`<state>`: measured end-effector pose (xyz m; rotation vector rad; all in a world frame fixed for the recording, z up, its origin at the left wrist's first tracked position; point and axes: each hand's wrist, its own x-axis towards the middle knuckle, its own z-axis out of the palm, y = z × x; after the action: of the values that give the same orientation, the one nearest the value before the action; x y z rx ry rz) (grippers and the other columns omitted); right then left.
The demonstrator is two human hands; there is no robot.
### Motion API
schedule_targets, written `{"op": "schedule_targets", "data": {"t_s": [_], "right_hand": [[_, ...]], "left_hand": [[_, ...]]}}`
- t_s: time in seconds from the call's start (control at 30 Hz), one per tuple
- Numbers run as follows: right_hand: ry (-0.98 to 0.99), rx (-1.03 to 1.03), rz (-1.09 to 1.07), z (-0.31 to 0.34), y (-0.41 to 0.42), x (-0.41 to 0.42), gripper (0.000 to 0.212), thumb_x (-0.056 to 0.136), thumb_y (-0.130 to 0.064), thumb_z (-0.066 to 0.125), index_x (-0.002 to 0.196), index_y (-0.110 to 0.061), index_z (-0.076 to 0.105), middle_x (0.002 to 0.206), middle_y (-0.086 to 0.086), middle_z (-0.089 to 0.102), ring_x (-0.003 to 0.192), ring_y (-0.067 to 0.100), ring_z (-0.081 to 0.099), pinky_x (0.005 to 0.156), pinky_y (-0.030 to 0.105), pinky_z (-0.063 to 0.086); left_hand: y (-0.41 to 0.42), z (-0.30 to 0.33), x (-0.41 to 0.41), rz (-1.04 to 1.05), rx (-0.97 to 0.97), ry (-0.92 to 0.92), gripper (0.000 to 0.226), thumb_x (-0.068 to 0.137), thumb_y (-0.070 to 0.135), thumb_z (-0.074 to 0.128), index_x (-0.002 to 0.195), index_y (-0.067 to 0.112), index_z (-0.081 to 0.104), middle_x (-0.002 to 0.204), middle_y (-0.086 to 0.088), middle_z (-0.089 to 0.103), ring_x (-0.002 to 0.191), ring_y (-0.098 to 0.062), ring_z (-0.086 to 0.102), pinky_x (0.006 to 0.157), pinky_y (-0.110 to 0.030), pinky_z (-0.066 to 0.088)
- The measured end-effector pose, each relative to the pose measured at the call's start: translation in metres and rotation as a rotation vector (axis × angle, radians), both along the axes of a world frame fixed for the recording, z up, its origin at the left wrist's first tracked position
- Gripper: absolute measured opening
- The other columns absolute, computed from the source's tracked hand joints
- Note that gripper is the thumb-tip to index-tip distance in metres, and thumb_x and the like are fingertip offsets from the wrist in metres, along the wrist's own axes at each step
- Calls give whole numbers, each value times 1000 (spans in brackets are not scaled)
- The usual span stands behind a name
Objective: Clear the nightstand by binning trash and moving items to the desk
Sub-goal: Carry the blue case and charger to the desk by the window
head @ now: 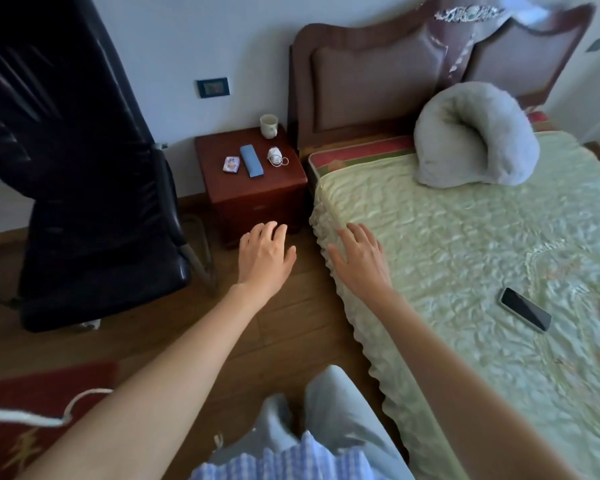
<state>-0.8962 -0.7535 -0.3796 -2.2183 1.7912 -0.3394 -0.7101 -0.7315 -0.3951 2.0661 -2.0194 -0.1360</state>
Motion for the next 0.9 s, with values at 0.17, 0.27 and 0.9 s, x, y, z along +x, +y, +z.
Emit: {"op": "schedule_targets", "data": {"t_s": [0.17, 0.27, 0.9], "right_hand": [[-6, 3, 65, -7, -86, 13, 47, 97, -39, 44, 138, -15, 46, 147, 7, 41, 141, 25, 26, 112, 41, 24], [-17, -2, 87, -10, -148, 14, 48, 97, -38, 43, 138, -15, 45, 147, 8, 41, 141, 25, 26, 113, 41, 25], [-35, 57, 283, -36, -417, 62, 46, 96, -32, 49, 136, -10, 49, 145, 14, 45, 140, 32, 29, 113, 44, 25]], "left_hand": [[-74, -10, 11, 54, 14, 4, 46, 93, 36, 49, 132, 10, 48, 135, -11, 52, 126, -27, 45, 103, -43, 39], [-129, -10, 11, 88, 18, 0, 47, 94, 36, 48, 133, 11, 47, 136, -11, 51, 127, -26, 44, 103, -42, 38], [-343, -31, 58, 315, 141, 4, 47, 93, 38, 47, 133, 12, 46, 135, -9, 50, 124, -25, 46, 100, -40, 40]]}}
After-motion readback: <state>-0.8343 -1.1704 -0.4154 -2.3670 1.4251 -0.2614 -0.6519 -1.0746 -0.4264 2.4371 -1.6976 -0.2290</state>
